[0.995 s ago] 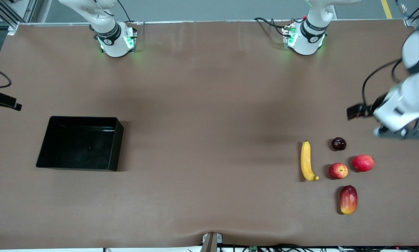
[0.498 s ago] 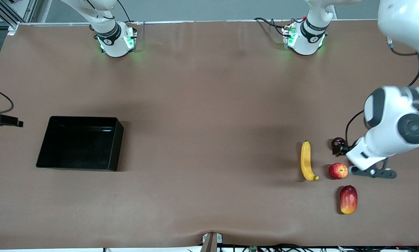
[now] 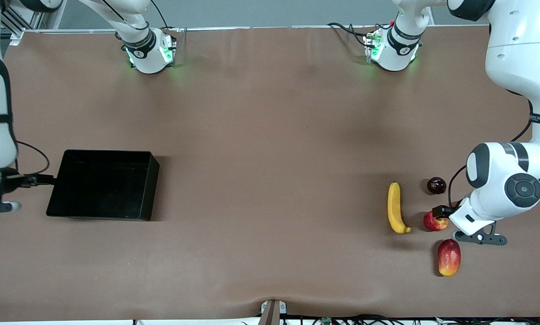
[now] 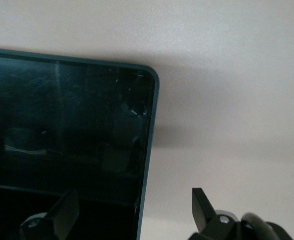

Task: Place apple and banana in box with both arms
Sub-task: 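Grasp the striped apple with the left gripper while the right gripper grips the tray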

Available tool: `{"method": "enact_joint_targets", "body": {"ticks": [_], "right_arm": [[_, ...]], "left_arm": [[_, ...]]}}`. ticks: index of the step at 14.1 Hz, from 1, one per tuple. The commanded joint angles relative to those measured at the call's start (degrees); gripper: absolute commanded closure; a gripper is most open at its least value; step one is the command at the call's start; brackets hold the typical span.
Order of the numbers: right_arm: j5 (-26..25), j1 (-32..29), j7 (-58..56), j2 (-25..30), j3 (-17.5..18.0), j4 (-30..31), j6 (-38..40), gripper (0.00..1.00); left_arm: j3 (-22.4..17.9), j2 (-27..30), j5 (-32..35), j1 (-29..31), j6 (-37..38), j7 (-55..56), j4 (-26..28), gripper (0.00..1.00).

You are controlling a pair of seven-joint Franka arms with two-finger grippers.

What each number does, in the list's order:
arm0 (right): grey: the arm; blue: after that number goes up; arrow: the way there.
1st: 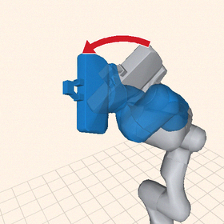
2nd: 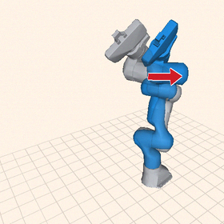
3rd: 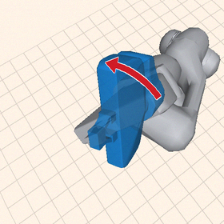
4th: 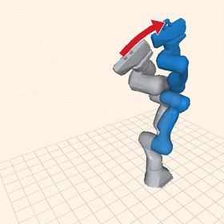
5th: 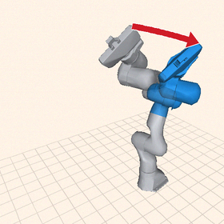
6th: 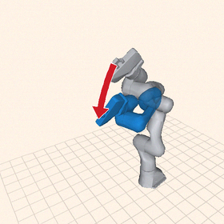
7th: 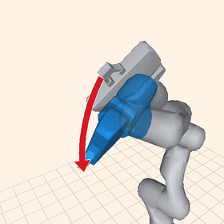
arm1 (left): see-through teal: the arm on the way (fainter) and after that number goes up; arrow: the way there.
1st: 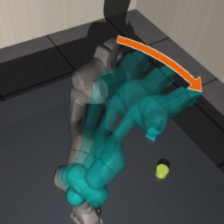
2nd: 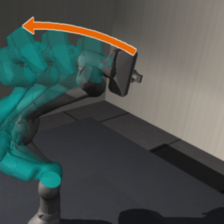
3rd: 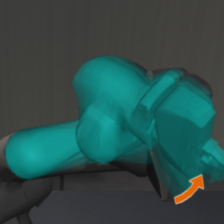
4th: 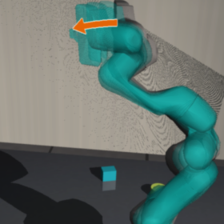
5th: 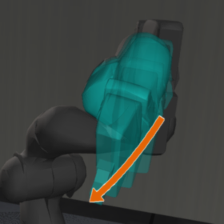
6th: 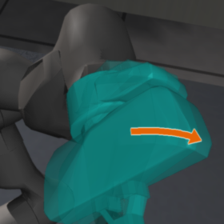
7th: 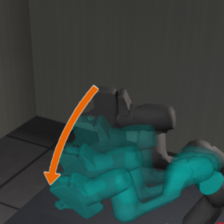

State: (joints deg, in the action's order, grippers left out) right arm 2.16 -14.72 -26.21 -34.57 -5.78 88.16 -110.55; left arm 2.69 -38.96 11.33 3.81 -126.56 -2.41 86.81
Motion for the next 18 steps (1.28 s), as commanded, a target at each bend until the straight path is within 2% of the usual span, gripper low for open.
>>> {"method": "enact_joint_targets", "body": {"ticks": [1,2,3,4,5,7,8,9,10,11,12,13,15,18], "right_arm": [[2.1,-1.6,-2.0,-2.4,0.8,0.3,-2.9,0.00],[2.3,-1.6,-2.4,-2.4,0.8,1.9,-4.1,0.09],[3.2,-1.6,-2.4,-2.4,0.8,2.8,-4.7,0.38],[3.8,-1.6,-2.4,-2.7,0.8,2.8,-4.7,0.61],[3.8,-1.6,-2.4,-3.0,0.8,2.8,-4.6,0.77],[3.7,-1.6,-3.0,-3.3,0.8,3.0,-4.5,0.90],[3.8,-1.6,-3.8,-3.2,0.8,3.1,-4.2,1.00],[3.8,-1.7,-4.8,-3.2,0.8,3.1,-4.1,1.00],[3.8,-1.8,-5.3,-3.1,0.8,3.0,-4.0,1.00],[3.8,-1.8,-5.7,-3.1,0.8,3.0,-4.0,1.00],[3.8,-1.8,-6.0,-3.0,0.8,2.9,-3.9,1.00],[3.8,-1.6,-6.2,-2.7,0.9,2.4,-2.5,1.00],[5.0,-1.1,-6.0,-2.3,0.9,-1.5,3.5,1.00],[10.2,0.5,-5.4,-2.3,1.0,-8.8,14.9,1.00]], "left_arm": [[0.5,-2.5,-0.2,-0.9,-1.5,2.8,-2.3,0.00],[0.5,-3.1,-0.9,-0.9,-2.4,3.1,-2.4,0.00],[0.5,-3.4,-1.6,-0.8,-3.3,3.0,-2.3,0.00],[0.5,-4.5,-1.7,-0.7,-5.0,2.7,-2.3,0.00],[0.5,-5.1,-1.7,-0.6,-6.3,2.2,-2.3,0.00],[0.5,-6.3,-1.7,-0.5,-7.7,2.2,-2.3,0.00],[0.5,-6.7,-1.7,-0.6,-7.9,2.2,-2.3,0.00],[0.5,-7.0,-1.7,-0.6,-7.9,2.2,-2.3,0.02],[0.4,-7.4,-1.5,-0.7,-7.9,2.2,-2.3,0.17],[0.4,-7.4,-1.4,-0.8,-7.9,2.3,-2.3,0.45],[0.3,-7.4,-1.1,-0.9,-7.9,2.2,-2.3,0.92],[0.3,-6.8,-0.7,-0.8,-7.9,1.2,-2.3,1.00],[0.6,-5.5,-0.9,-0.4,-7.2,0.0,-2.2,1.00],[1.0,-2.1,-1.7,-0.5,-3.2,0.1,-2.1,1.00]]}}
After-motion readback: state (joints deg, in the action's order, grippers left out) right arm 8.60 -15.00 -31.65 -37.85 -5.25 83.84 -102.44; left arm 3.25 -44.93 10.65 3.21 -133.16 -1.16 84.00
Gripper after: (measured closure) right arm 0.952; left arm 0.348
